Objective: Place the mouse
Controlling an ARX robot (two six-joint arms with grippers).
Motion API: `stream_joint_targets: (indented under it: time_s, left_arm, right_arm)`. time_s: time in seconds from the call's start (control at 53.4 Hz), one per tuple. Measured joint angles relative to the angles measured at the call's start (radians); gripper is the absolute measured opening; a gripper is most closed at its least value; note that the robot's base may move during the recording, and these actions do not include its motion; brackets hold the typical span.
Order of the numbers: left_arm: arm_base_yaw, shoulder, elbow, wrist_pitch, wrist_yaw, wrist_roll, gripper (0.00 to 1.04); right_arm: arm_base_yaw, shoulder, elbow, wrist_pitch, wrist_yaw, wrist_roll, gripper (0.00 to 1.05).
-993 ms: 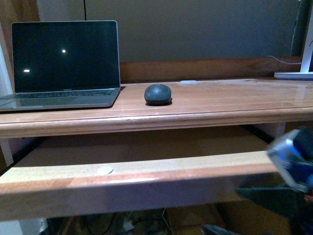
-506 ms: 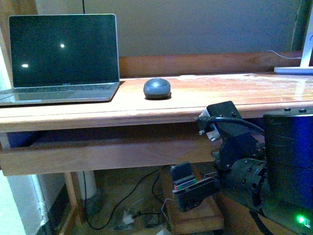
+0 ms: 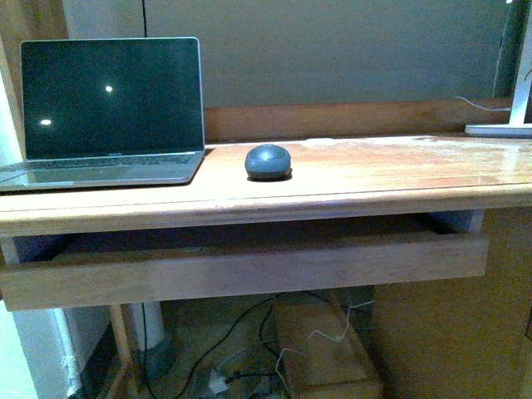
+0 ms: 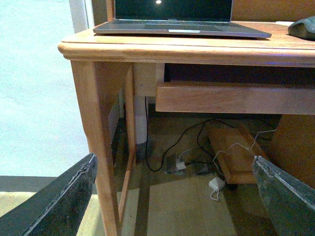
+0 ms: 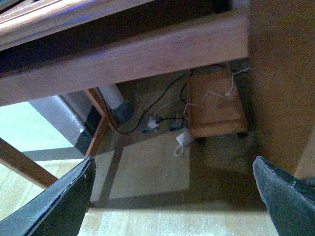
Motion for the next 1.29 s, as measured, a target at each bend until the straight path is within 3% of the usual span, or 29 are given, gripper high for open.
stream_joint_targets:
  time_s: [0.131,0.225,0.356,0.431,0.506,0.618,0.843,0.936,1.067,1.292]
  left_arm:
    - [0.000,0.000,0.000,0.000,0.000,0.000,0.97]
    - [0.000,0.000,0.000,0.000,0.000,0.000,0.97]
    - [0.000,0.000,0.000,0.000,0.000,0.000,0.97]
    - [0.000,0.000,0.000,0.000,0.000,0.000,0.97]
    - [0.000,0.000,0.000,0.000,0.000,0.000,0.97]
    - [0.000,0.000,0.000,0.000,0.000,0.000,0.97]
    - [0.000,0.000,0.000,0.000,0.000,0.000,0.97]
    - [0.000,0.000,0.000,0.000,0.000,0.000,0.97]
    - [0.000,0.000,0.000,0.000,0.000,0.000,0.97]
    - [0.000,0.000,0.000,0.000,0.000,0.000,0.97]
  right_arm:
    - [-0.201,-0.540,-0.123,-0.418,-0.178,0.044,0.97]
    - [-0.275,-0.866,-0.138,-0.649,-0.258,0.040,0.97]
    - [-0.275,-0.979,-0.149,-0.669,-0.335,0.030,0.97]
    - [-0.255,-0.980,-0.149,-0.657,-0.330,0.026,0.97]
    - [-0.221,-0.982,-0.150,-0.649,-0.299,0.008,0.97]
    - [-0.166,-0.984,-0.149,-0.644,-0.150,-0.045,0.82]
    - [-0.177,-0.985,-0.149,-0.647,0.078,-0.179,0.47]
    - [-0.179,-0.985,-0.149,-0.647,0.160,-0.232,0.28]
    - [-0.181,-0.984,-0.148,-0.646,0.195,-0.267,0.02]
    - [-0.181,-0.983,-0.147,-0.636,0.196,-0.274,0.03]
